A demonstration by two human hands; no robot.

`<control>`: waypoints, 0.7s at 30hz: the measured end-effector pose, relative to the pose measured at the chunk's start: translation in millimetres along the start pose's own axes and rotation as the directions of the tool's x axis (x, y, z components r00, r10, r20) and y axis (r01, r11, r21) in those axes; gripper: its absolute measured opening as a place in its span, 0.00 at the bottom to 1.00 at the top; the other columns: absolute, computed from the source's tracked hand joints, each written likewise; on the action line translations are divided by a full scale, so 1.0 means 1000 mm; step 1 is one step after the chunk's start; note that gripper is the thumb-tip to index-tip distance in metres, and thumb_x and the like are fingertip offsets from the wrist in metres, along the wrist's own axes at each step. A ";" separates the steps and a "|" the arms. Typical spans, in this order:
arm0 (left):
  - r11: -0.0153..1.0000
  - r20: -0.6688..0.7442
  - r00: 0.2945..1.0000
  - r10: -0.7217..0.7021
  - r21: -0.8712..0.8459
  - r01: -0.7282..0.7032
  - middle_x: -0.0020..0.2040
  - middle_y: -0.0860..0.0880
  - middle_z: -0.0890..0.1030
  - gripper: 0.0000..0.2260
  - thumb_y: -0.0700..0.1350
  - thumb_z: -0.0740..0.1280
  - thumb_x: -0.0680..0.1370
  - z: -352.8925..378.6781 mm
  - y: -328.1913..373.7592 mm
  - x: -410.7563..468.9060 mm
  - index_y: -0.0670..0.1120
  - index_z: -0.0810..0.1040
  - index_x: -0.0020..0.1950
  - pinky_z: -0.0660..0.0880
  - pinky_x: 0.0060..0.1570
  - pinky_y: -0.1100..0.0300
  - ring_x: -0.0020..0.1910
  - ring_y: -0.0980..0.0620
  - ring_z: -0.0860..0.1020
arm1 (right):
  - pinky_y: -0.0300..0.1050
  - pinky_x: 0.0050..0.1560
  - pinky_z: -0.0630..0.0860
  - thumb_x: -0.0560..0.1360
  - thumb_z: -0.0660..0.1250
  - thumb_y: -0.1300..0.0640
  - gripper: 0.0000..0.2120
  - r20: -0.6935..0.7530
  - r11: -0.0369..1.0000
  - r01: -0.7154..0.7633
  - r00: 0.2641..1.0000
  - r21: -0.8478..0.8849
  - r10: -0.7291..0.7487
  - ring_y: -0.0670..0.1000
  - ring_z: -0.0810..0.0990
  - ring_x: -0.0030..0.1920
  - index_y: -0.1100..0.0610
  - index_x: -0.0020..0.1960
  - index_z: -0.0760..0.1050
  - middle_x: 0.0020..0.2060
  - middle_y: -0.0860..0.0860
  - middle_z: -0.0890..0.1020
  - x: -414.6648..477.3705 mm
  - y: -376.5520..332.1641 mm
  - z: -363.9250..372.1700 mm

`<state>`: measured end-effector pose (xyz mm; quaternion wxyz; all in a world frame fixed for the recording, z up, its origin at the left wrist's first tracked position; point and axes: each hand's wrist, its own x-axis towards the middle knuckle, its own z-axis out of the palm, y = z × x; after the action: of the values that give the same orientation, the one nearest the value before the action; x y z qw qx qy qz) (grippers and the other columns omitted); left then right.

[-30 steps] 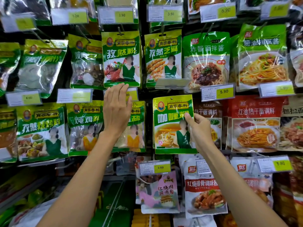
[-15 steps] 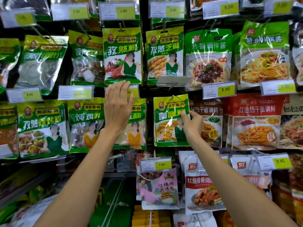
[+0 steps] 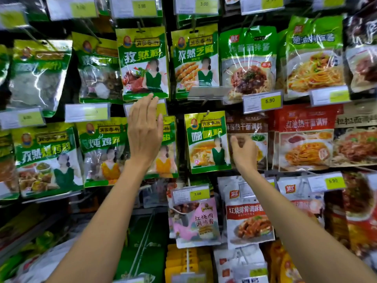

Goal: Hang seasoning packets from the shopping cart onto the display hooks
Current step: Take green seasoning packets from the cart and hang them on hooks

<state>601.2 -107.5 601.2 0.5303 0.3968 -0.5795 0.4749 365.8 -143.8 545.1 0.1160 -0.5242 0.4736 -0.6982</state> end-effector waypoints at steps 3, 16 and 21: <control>0.992 -0.006 1.000 0.027 -0.121 -0.028 0.61 0.40 0.77 0.14 0.40 0.61 0.80 0.000 0.040 -0.024 0.37 0.73 0.64 0.67 0.66 0.49 0.62 0.43 0.73 | 0.45 0.41 0.71 0.81 0.58 0.55 0.11 0.023 0.997 0.068 0.997 -0.048 -0.067 0.49 0.77 0.41 0.59 0.52 0.78 0.42 0.53 0.81 -0.021 0.011 -0.041; 0.472 0.748 0.647 0.149 -0.629 0.618 0.52 0.41 0.81 0.09 0.39 0.61 0.80 -0.019 0.393 -0.241 0.38 0.78 0.57 0.69 0.51 0.58 0.52 0.42 0.79 | 0.53 0.42 0.70 0.81 0.60 0.56 0.13 -0.138 0.814 -0.326 0.945 -0.481 0.297 0.59 0.79 0.39 0.61 0.43 0.78 0.37 0.60 0.81 -0.196 0.167 -0.340; 0.398 0.791 0.426 0.440 -0.596 0.697 0.45 0.41 0.80 0.08 0.41 0.59 0.81 -0.037 0.499 -0.329 0.40 0.77 0.53 0.73 0.46 0.48 0.44 0.42 0.78 | 0.52 0.42 0.71 0.80 0.61 0.57 0.11 -0.377 0.617 -0.599 0.801 -0.510 0.465 0.57 0.80 0.40 0.60 0.43 0.77 0.38 0.61 0.82 -0.278 0.225 -0.440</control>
<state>169.2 30.6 209.8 0.3003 0.2790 -0.8724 -0.2661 37.5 159.0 194.5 0.0943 -0.2915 0.8149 -0.4919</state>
